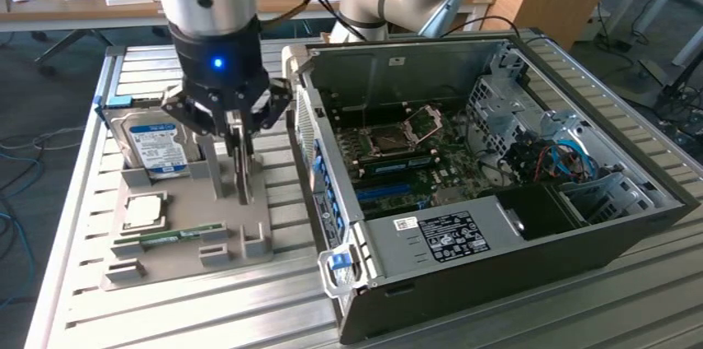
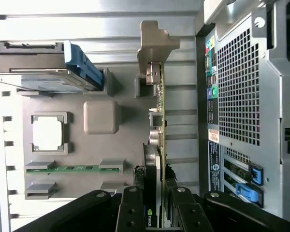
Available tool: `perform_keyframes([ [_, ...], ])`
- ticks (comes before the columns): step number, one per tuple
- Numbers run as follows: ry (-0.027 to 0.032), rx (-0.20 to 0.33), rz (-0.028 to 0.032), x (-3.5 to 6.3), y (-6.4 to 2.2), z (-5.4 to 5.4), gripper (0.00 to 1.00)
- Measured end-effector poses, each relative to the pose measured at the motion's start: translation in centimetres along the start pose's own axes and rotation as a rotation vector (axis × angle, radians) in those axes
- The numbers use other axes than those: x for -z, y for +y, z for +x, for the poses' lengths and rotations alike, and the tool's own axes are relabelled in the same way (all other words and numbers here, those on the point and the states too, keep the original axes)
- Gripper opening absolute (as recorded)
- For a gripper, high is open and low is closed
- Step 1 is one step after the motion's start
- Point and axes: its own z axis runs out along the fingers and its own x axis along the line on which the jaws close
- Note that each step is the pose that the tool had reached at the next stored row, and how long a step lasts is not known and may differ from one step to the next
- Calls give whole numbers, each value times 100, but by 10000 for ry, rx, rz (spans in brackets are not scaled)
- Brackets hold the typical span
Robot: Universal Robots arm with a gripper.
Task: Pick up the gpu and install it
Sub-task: 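Pick up the gpu and move the gpu toward the slot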
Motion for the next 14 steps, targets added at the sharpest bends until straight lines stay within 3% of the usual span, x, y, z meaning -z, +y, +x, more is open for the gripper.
perform_keyframes([
  [14,0,0,0,489,21,-11,26],
])
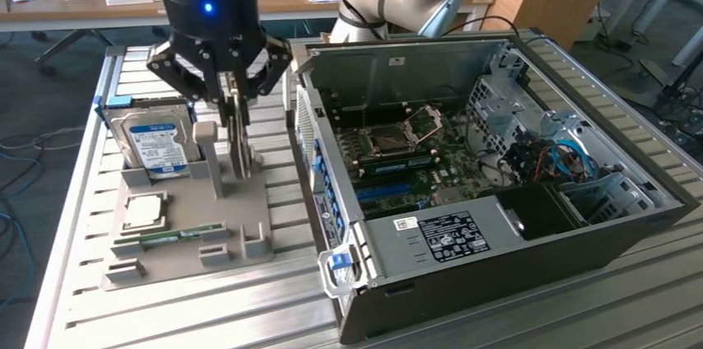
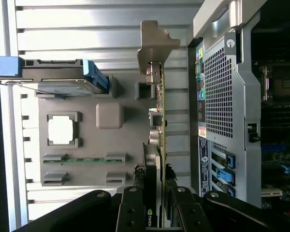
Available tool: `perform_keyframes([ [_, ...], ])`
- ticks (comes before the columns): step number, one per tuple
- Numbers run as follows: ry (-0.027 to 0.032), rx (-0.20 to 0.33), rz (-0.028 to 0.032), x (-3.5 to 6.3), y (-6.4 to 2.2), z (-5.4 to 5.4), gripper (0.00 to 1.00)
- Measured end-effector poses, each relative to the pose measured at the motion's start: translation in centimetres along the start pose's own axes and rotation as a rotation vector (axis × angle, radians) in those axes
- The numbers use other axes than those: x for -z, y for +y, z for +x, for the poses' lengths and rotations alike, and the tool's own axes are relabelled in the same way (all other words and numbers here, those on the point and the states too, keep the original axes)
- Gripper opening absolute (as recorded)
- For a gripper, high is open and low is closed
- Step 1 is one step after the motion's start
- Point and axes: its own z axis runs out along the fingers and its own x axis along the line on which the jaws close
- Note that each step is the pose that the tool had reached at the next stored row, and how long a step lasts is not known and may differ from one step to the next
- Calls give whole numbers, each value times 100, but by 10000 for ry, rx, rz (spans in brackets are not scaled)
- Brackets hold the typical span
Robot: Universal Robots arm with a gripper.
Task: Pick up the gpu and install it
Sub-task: 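Pick up the gpu and move the gpu toward the slot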
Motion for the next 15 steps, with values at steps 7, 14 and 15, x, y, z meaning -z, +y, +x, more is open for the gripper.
perform_keyframes([
  [7,-1,0,0,207,9,-5,26],
  [14,-1,0,0,373,17,-9,26],
  [15,-1,0,-1,388,17,-9,26],
])
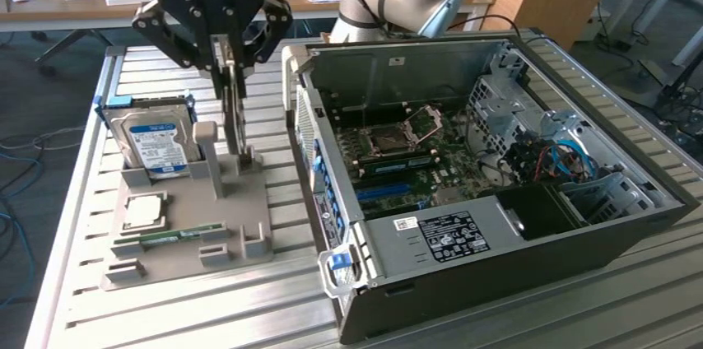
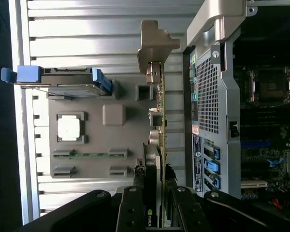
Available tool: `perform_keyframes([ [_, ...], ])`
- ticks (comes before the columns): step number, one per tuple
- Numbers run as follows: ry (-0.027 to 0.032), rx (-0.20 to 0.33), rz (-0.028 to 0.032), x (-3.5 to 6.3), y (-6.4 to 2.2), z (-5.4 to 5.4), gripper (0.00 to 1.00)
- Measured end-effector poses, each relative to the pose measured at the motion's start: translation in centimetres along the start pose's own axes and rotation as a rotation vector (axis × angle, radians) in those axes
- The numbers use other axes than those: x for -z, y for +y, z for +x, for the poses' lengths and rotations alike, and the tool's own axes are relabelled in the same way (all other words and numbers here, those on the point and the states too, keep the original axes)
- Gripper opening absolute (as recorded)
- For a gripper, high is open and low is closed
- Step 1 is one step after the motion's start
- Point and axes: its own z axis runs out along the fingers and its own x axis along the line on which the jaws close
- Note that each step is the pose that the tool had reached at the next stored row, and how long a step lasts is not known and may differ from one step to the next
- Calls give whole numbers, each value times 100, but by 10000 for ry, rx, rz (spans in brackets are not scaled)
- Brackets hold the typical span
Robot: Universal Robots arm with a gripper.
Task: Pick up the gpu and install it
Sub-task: 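Pick up the gpu and move the gpu toward the slot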
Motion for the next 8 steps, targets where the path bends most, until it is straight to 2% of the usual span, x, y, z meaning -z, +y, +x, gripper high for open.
perform_keyframes([
  [8,0,0,0,30,2,-1,26],
])
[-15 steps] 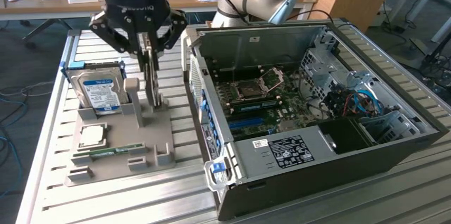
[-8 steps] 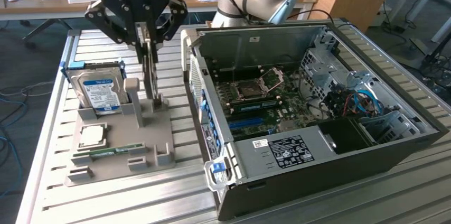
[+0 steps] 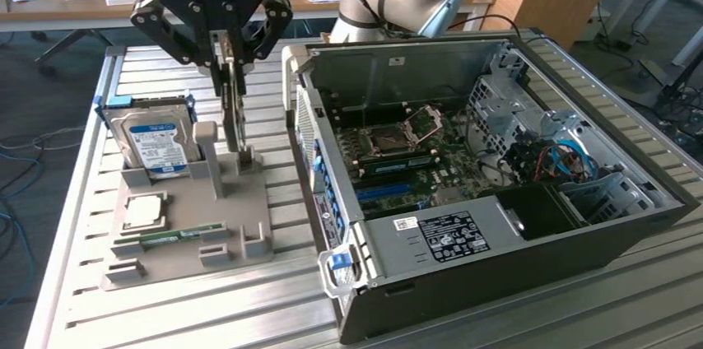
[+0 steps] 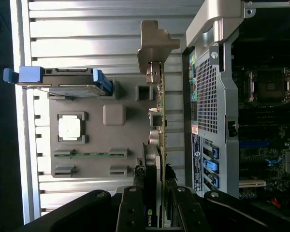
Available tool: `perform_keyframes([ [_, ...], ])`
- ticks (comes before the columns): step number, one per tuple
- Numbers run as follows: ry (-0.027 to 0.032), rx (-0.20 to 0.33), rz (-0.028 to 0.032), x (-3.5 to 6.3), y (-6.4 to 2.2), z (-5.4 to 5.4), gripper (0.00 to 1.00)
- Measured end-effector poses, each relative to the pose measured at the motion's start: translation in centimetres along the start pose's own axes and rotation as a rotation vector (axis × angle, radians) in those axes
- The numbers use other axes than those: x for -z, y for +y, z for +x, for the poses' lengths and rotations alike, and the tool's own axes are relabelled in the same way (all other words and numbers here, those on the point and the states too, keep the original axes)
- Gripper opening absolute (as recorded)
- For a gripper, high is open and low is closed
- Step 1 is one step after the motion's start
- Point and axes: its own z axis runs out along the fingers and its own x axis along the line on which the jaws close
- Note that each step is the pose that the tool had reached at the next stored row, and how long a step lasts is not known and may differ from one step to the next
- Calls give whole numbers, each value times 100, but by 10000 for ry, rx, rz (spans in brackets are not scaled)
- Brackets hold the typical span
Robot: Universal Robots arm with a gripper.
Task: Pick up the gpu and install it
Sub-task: 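Pick up the gpu and move the gpu toward the slot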
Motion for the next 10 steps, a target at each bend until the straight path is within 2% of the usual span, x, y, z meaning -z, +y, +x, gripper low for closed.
perform_keyframes([
  [6,1,1,-1,0,1,-26,26],
  [10,1,-1,-12,0,5,-94,26],
])
